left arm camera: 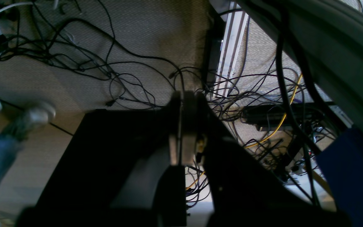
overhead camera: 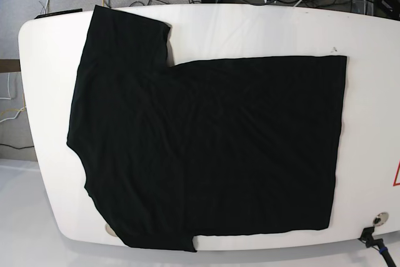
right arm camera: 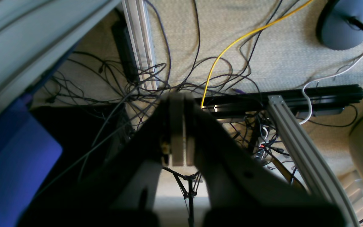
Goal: Fold the T-shirt properly
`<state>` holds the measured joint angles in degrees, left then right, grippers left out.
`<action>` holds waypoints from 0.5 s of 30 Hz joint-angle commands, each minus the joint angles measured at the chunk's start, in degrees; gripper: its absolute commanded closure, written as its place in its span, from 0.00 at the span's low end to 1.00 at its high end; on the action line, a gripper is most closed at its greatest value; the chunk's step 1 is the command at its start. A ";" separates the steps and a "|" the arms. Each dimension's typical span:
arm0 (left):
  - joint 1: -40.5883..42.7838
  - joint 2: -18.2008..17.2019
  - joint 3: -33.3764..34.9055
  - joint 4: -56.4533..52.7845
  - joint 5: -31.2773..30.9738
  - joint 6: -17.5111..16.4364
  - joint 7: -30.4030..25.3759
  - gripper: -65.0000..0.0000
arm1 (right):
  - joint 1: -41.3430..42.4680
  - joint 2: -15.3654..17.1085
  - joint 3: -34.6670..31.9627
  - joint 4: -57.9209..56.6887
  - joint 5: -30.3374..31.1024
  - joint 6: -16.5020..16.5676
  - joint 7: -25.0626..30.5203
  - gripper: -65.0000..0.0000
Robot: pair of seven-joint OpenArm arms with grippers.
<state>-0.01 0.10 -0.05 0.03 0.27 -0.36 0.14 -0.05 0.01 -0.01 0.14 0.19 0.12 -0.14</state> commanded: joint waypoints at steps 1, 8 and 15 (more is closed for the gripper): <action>0.54 0.11 0.05 1.00 -0.27 0.49 0.68 1.00 | 0.14 0.01 -0.12 -0.01 -0.08 0.45 0.57 1.00; 0.91 -0.29 0.28 1.08 -0.07 0.37 0.63 1.00 | 0.07 -0.06 0.08 0.28 0.38 0.30 0.38 1.00; 1.20 -0.36 0.04 0.83 0.02 0.44 0.76 1.00 | -0.22 -0.01 0.14 0.28 0.19 0.26 0.12 1.00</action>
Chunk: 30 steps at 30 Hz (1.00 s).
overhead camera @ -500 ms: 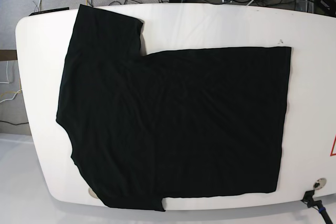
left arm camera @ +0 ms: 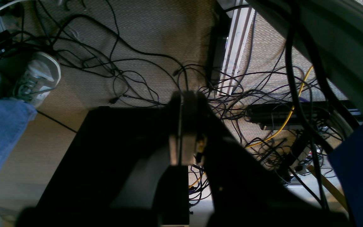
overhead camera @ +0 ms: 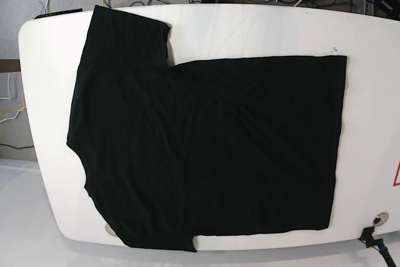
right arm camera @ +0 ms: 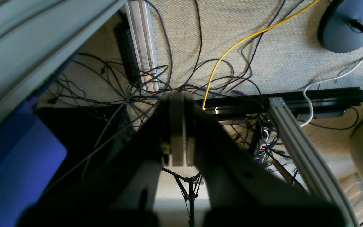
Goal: Fold the T-shirt properly
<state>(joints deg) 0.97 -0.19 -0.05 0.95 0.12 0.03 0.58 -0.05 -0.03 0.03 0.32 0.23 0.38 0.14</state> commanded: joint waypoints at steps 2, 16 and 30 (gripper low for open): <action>0.52 0.03 0.21 -0.06 -0.08 0.10 0.29 1.00 | -0.16 0.08 0.03 0.02 0.12 0.00 -0.13 1.00; 1.68 -0.06 0.22 1.63 -0.47 0.02 -0.22 1.00 | -1.30 -0.17 0.00 0.16 -0.50 -0.42 0.13 1.00; 2.51 -0.10 0.46 1.34 -0.56 0.19 -0.66 1.00 | -2.73 -0.11 0.07 0.20 -1.50 0.57 -0.25 1.00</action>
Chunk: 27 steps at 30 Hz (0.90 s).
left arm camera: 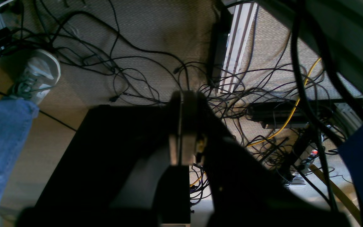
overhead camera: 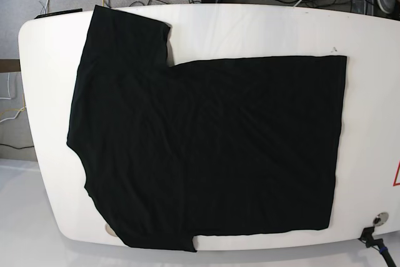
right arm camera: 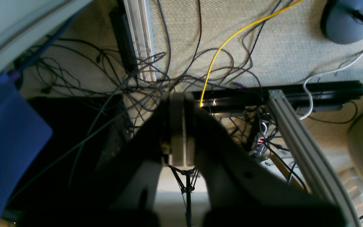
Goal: Fold the T-shirt properly
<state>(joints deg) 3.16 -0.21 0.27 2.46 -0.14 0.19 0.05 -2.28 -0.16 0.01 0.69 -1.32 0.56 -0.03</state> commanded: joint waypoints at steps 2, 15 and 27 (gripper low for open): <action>0.91 -0.15 0.11 0.07 -0.30 -0.08 0.18 1.00 | -0.93 0.17 0.03 -0.13 -0.41 1.23 -0.28 1.00; 17.65 -7.66 1.14 17.98 -2.71 -0.11 1.06 1.00 | -9.56 3.68 -0.57 6.40 0.42 3.29 -0.48 1.00; 25.88 -10.25 0.81 28.28 -5.47 -3.56 -0.78 1.00 | -22.97 5.79 0.72 18.97 -0.29 11.90 -1.07 1.00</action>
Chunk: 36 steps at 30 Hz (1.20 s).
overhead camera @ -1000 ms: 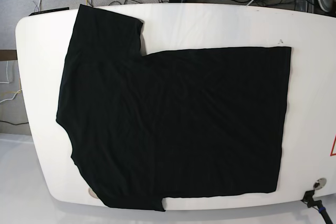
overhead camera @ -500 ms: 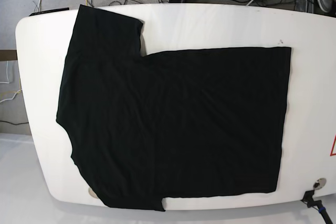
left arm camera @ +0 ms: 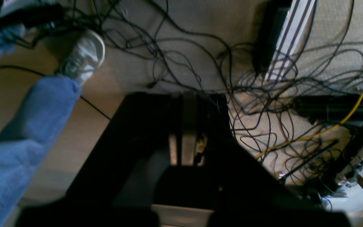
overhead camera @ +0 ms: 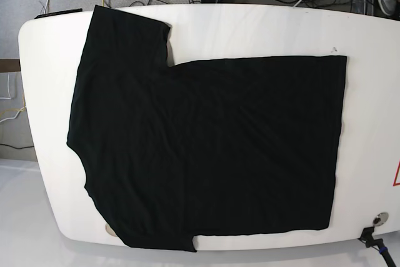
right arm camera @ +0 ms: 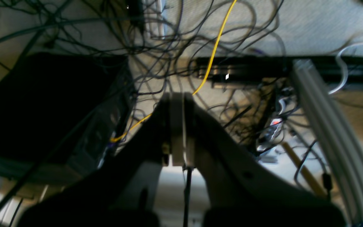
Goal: Fold the T-shirt properly
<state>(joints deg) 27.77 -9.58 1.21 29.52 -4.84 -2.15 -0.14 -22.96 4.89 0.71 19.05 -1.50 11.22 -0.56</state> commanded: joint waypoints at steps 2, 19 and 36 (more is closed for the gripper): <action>3.64 -2.33 -0.28 4.35 -2.04 -3.96 -0.33 1.00 | -4.89 1.99 0.07 2.87 -0.31 2.42 -0.86 1.00; 28.54 -8.06 -4.89 45.97 -8.07 -14.89 7.53 1.00 | -30.26 11.34 3.02 35.62 7.21 3.85 -4.82 1.00; 44.37 -10.71 -14.18 84.08 -11.43 -12.75 21.14 1.00 | -48.38 12.83 21.69 83.03 12.98 2.49 -12.04 1.00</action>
<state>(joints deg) 71.35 -20.25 -11.64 111.85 -15.55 -15.18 19.99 -70.67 17.67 20.45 100.44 10.31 13.39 -11.90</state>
